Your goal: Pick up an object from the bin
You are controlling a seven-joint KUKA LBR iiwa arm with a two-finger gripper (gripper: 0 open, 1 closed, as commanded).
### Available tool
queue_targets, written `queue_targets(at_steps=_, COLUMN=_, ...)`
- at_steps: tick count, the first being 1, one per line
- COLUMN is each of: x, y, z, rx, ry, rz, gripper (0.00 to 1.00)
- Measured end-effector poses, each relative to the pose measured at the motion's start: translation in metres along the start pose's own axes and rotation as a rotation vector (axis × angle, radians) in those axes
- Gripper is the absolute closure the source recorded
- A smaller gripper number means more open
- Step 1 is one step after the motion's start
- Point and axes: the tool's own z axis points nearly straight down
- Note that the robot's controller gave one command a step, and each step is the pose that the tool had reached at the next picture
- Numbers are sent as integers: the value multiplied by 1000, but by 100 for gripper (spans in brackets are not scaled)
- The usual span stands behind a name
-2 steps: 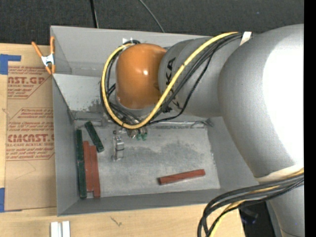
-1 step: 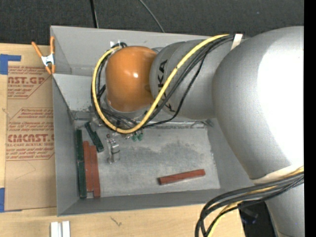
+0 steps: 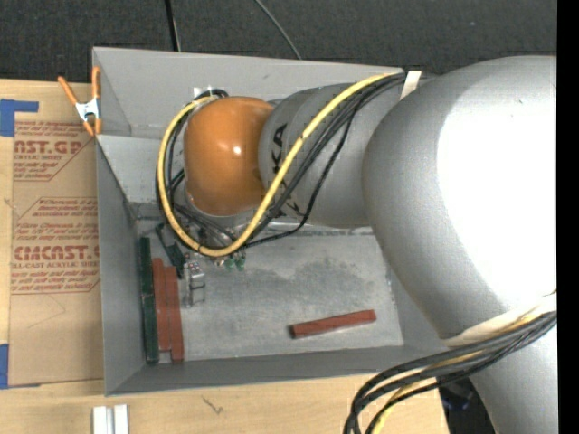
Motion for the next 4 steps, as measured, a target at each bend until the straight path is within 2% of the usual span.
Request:
queue_targets(at_steps=1, x=-3, y=20, z=31, rx=8, ry=3, rz=-398, gripper=100)
queue_targets(at_steps=2, x=-3, y=20, z=31, rx=8, ry=3, rz=-397, gripper=100)
queue_targets(at_steps=3, x=28, y=-20, z=27, rx=-2, ry=-10, rz=-409, gripper=100)
queue_targets(at_steps=4, x=57, y=-19, z=34, rx=-2, ry=2, rz=-353, gripper=0)
